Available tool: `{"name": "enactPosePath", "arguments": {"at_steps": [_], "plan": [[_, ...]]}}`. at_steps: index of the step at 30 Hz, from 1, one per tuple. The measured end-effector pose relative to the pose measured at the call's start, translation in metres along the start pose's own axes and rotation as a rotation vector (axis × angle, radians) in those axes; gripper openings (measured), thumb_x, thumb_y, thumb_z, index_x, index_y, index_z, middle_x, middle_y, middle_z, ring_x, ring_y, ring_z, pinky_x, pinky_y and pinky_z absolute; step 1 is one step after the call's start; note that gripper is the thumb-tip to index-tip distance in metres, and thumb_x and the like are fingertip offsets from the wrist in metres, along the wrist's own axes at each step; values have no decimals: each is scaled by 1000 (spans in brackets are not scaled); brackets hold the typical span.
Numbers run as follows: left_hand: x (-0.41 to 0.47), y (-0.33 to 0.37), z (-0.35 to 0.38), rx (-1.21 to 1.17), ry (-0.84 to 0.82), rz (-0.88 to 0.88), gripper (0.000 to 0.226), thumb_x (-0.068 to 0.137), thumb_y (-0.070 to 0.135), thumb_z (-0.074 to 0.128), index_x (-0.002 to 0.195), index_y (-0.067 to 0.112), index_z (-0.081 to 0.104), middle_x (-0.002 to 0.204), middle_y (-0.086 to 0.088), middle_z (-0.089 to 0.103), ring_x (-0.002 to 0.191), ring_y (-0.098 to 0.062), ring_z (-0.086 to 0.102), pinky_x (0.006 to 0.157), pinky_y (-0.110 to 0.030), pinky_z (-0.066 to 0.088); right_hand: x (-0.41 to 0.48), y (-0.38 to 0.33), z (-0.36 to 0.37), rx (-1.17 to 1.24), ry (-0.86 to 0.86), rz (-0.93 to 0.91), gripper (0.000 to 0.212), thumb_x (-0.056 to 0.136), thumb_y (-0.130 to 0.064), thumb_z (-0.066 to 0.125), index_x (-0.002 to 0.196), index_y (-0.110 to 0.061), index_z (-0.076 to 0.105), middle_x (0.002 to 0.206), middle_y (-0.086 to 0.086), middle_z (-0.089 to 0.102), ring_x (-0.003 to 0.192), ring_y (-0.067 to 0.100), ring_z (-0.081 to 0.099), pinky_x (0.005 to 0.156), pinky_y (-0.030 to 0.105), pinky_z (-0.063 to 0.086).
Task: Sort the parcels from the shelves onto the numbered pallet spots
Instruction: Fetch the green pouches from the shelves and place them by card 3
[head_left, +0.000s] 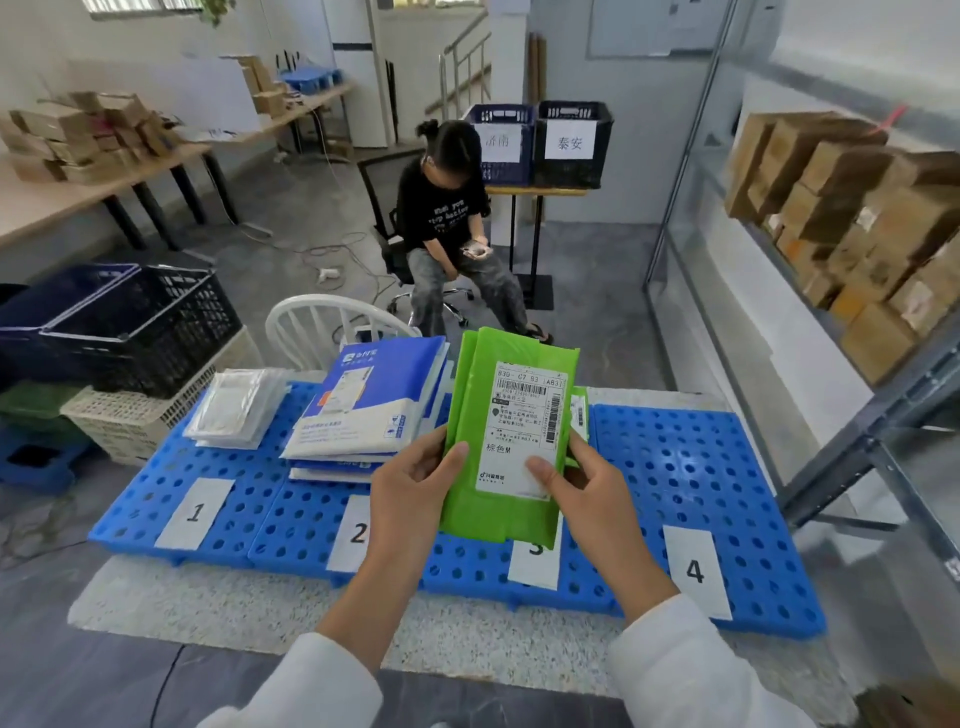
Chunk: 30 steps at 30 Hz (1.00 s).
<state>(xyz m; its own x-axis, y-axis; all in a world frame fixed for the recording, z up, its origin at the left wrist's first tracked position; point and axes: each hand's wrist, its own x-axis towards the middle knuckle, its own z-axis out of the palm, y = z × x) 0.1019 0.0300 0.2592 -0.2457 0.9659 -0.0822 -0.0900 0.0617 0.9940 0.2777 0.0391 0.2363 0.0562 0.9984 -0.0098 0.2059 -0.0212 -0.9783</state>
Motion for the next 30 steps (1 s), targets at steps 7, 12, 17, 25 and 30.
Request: {"name": "enactPosePath", "arguments": {"at_steps": [7, 12, 17, 25, 30], "plan": [[73, 1, -4, -5, -7, -26, 29, 89, 23, 67, 118, 19, 69, 94, 13, 75, 82, 4, 69, 65, -12, 53, 56, -21, 20, -44, 27, 13, 49, 89, -37, 67, 136, -32, 54, 119, -20, 66, 104, -4, 63, 87, 20, 54], [125, -3, -11, 38, -15, -23, 31, 94, 24, 61, 124, 17, 65, 108, 16, 69, 96, 6, 61, 78, -16, 49, 95, -30, 40, -104, 71, 13, 43, 89, -40, 66, 131, -39, 55, 116, -25, 66, 106, -7, 61, 87, 13, 50], [161, -13, -13, 51, -102, -53, 30, 92, 22, 63, 123, 21, 66, 95, 23, 68, 95, 2, 64, 78, -17, 50, 117, -25, 52, -127, 114, 65, 43, 89, -38, 66, 131, -38, 55, 116, -21, 67, 100, -9, 62, 83, 14, 53], [201, -27, 24, 18, -208, -123, 33, 87, 22, 69, 120, 15, 68, 106, 10, 73, 98, -1, 67, 94, -28, 53, 146, -13, 23, -176, 196, 175, 48, 89, -41, 65, 134, -33, 55, 121, -19, 65, 108, -3, 60, 95, 27, 52], [221, -36, 55, 87, -281, -137, 28, 88, 19, 69, 116, 15, 70, 100, 7, 74, 91, -2, 69, 83, -19, 55, 175, 2, 0, -190, 211, 236, 33, 95, -29, 60, 128, -28, 57, 117, -16, 66, 107, 4, 62, 91, 30, 53]]}}
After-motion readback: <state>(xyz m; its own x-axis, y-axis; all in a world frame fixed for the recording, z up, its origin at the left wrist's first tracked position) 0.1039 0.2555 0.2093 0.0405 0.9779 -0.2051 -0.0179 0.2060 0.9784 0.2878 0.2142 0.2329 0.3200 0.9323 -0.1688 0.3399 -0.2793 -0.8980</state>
